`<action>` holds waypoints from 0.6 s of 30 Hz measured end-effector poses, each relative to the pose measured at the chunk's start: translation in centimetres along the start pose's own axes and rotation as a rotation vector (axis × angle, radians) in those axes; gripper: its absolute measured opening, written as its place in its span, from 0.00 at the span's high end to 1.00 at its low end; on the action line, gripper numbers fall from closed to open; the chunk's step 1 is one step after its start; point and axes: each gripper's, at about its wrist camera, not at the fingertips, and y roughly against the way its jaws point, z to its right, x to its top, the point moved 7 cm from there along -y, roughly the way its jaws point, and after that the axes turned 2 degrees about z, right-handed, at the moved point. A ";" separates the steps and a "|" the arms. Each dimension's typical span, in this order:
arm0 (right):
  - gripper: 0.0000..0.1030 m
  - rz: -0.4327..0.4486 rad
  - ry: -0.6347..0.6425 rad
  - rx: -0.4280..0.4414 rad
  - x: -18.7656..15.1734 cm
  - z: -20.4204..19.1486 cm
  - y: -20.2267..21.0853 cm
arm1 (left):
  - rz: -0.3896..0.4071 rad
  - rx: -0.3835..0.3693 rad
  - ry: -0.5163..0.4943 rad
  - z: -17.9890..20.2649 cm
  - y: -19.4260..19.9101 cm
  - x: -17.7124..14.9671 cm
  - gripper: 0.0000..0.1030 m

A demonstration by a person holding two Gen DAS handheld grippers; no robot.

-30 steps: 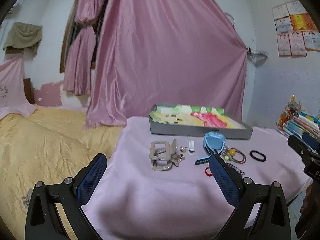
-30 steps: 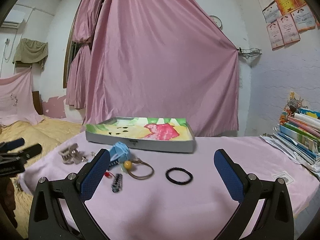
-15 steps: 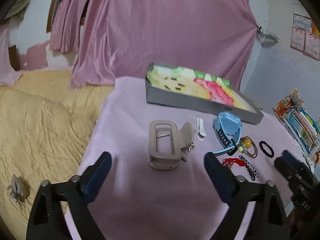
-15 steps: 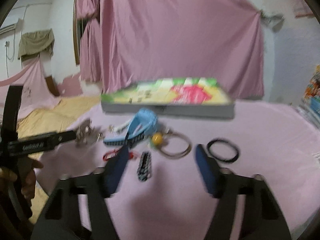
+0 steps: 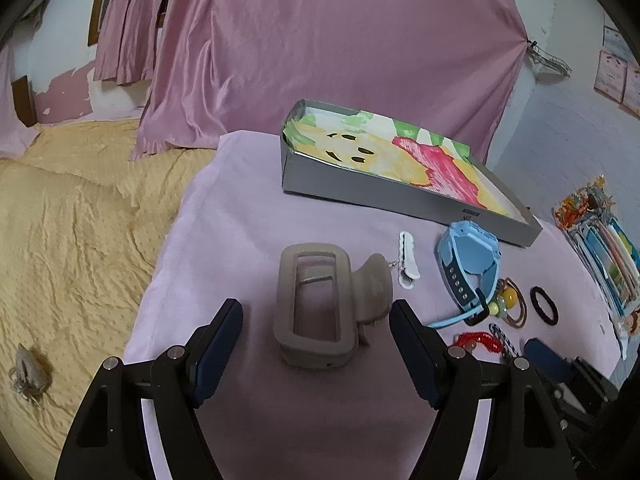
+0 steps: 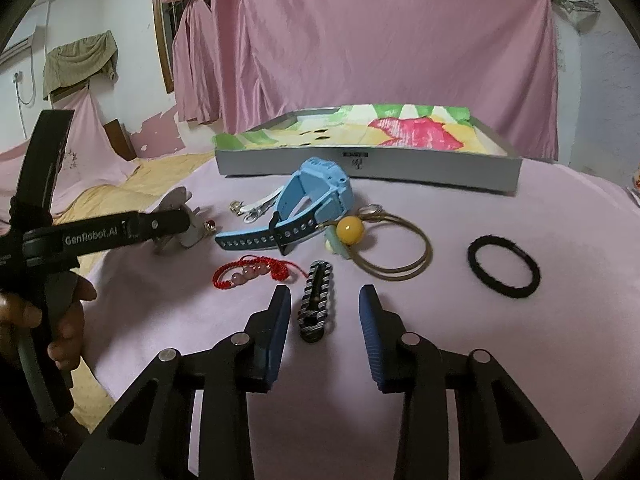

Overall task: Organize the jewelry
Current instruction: 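Grasp the beige claw clip with the left tool while the right tool grasps the black beaded barrette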

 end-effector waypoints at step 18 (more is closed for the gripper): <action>0.87 0.037 -0.017 0.038 0.2 -0.4 -0.1 | 0.022 -0.051 -0.019 1.3 0.8 -1.4 0.56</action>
